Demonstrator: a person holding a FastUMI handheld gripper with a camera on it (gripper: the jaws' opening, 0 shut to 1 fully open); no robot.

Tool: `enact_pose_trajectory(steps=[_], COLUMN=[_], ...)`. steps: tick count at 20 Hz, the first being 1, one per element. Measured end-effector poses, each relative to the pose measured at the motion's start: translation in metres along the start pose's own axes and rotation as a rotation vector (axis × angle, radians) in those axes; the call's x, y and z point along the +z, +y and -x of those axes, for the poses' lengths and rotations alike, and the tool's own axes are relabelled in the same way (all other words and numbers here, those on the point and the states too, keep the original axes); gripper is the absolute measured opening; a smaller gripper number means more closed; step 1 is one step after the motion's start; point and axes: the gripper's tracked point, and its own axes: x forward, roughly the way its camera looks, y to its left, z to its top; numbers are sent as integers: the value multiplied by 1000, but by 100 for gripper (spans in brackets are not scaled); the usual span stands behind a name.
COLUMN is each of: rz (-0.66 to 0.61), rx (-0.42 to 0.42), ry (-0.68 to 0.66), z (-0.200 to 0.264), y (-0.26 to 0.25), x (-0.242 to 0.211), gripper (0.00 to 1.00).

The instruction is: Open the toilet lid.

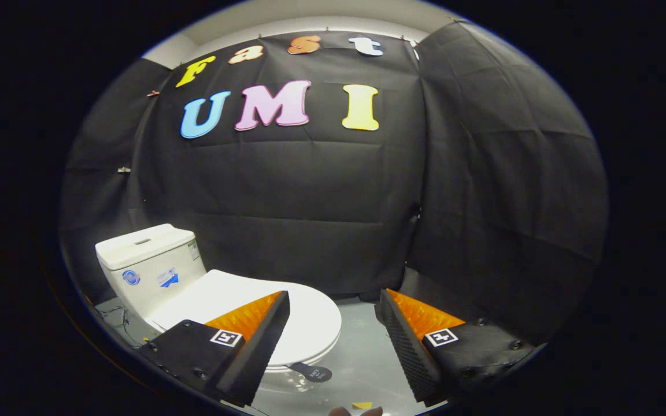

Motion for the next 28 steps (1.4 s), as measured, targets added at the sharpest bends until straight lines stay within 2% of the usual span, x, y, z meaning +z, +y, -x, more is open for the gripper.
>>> enact_pose_trajectory(steps=[3, 5, 11, 18, 21, 23, 25, 28], rz=[-105, -197, -578, -859, -956, -999, -1043, -1089], rx=[-19, -2, 53, 56, 83, 103, 110, 84], ry=[122, 245, 531, 720, 764, 770, 770, 767], z=[-14, -24, -34, -35, -42, -50, -55, -55], y=[-21, -25, -19, -14, 9, 16, 20, 20], x=[-43, -76, -157, -213, -221, -220, -220, -221], gripper=[99, 99, 99, 99, 98, 94, 66, 33])
